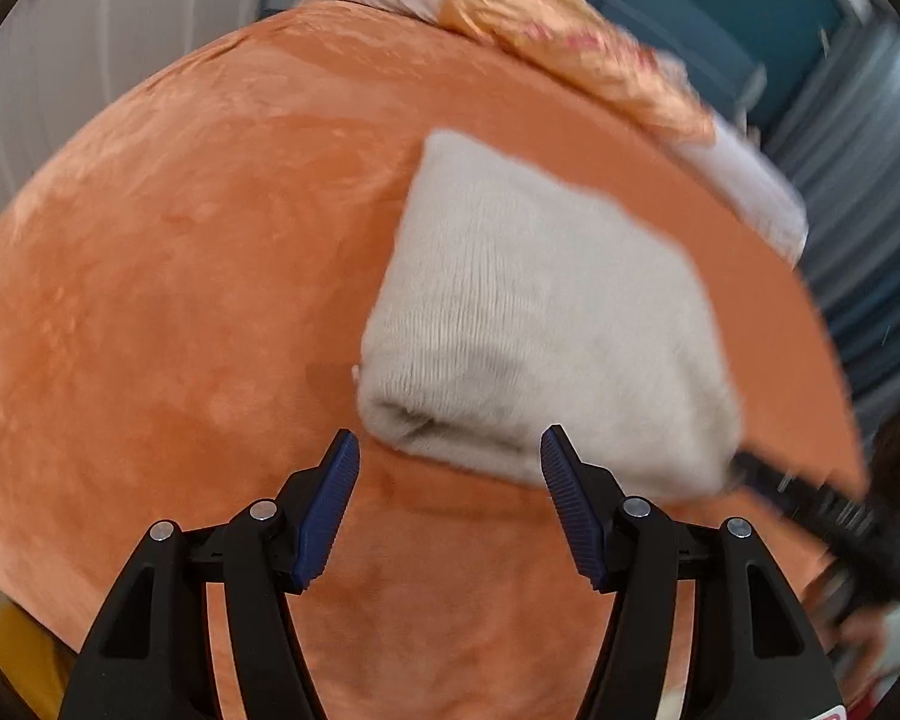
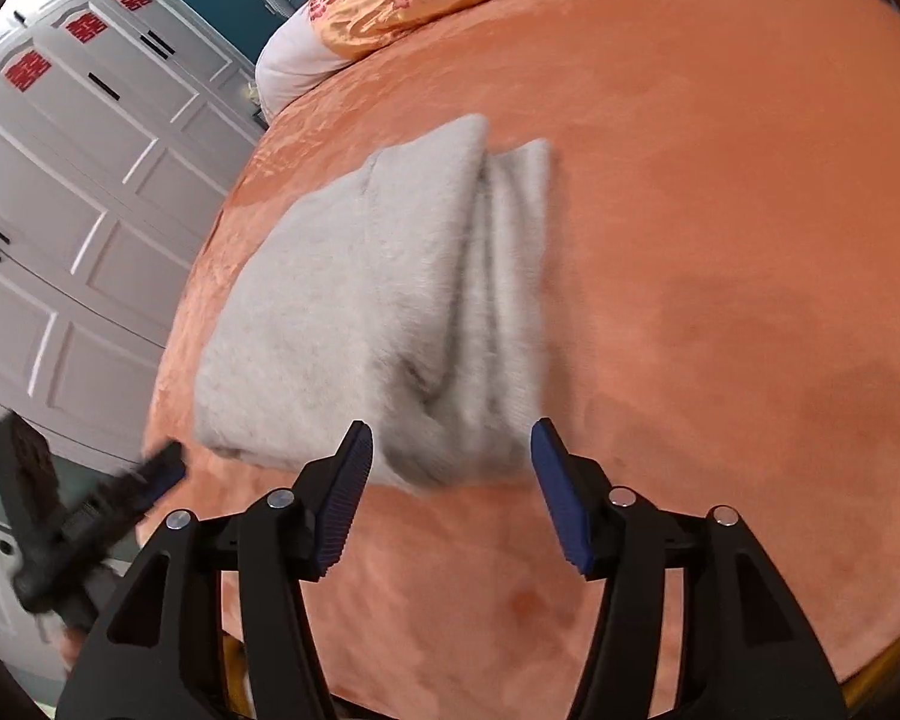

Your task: Fold small clothes

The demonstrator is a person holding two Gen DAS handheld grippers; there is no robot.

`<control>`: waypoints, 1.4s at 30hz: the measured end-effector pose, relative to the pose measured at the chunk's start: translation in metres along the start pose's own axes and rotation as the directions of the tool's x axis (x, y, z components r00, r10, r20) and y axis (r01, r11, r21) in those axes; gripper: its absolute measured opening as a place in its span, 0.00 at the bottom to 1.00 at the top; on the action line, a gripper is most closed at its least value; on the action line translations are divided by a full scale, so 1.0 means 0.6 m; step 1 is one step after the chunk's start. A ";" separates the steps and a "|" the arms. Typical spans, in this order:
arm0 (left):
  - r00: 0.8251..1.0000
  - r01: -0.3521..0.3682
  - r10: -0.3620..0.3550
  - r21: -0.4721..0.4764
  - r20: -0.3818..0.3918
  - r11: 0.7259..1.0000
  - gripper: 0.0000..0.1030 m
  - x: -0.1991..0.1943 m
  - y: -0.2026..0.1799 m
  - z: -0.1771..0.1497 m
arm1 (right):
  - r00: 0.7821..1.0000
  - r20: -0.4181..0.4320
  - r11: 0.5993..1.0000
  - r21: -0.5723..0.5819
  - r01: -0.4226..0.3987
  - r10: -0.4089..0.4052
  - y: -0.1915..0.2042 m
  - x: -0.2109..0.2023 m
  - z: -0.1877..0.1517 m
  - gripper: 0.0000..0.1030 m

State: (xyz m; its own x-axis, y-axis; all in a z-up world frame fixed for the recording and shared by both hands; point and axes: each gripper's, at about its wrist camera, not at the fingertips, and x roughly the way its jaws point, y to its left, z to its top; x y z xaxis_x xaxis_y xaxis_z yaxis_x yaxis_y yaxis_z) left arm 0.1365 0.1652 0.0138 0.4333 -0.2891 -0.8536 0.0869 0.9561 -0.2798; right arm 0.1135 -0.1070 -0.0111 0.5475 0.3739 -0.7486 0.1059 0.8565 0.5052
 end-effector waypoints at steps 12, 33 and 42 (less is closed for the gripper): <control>0.996 -0.075 0.077 0.045 -0.045 0.996 0.30 0.082 0.040 0.012 | 0.995 -0.058 0.996 -0.023 0.082 -0.083 0.001 0.082 0.039 0.35; 0.998 -0.045 0.046 -0.024 0.039 0.999 0.23 -0.019 -0.014 -0.015 | 0.983 0.105 0.968 -0.188 0.169 -0.151 0.024 -0.032 0.038 0.34; 0.990 -0.136 0.137 -0.012 0.020 0.991 0.26 0.036 -0.036 0.026 | 0.949 0.059 0.916 -0.247 0.316 -0.311 -0.001 0.048 0.037 0.10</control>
State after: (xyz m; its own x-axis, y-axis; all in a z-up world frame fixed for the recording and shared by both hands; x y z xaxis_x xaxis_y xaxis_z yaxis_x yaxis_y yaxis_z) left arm 0.1580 0.1393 0.0084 0.4594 -0.1549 -0.8746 0.0158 0.9860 -0.1662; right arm 0.1475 -0.1045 -0.0236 0.5355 0.0675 -0.8418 0.0650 0.9906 0.1207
